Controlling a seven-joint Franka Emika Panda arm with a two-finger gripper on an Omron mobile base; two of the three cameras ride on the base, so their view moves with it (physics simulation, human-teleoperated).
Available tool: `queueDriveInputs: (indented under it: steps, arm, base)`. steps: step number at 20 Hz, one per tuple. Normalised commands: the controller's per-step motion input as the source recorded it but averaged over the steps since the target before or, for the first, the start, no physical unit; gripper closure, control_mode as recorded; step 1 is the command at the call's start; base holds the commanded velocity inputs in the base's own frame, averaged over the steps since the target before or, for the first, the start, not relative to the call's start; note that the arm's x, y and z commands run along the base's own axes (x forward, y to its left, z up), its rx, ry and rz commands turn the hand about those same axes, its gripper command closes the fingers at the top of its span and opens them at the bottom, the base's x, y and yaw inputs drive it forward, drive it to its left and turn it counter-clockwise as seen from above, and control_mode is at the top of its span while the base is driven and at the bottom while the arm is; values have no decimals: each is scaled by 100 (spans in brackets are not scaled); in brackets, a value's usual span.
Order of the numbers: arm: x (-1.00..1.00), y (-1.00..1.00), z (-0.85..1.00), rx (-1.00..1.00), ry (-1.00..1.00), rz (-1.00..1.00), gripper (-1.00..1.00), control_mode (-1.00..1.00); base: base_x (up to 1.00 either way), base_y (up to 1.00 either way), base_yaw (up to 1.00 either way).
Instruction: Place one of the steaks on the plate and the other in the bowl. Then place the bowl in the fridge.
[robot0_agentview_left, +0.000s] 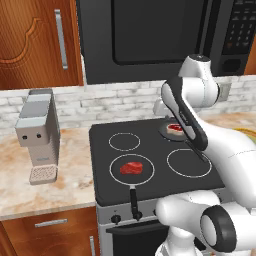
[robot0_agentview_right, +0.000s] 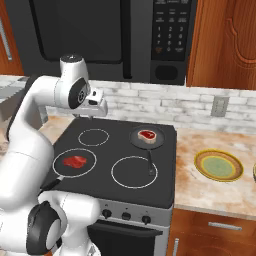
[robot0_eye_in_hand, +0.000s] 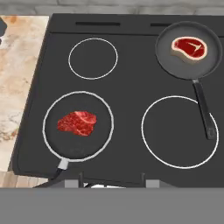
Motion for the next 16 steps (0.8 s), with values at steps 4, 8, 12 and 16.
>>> queueDriveInputs:
  steps: [4,8,12,16]
  arm:
    - [15,-32,-35,-2,7,-10,-100,-100]
    - [44,-92,-62,-4,18,-17,-100,-100]
    - [13,-85,-41,-4,10,-16,-100,-100]
    - [3,-17,-4,0,0,-2,-100,-100]
  base:
    - [0,0,0]
    - [0,0,0]
    - [0,0,0]
    - [0,0,0]
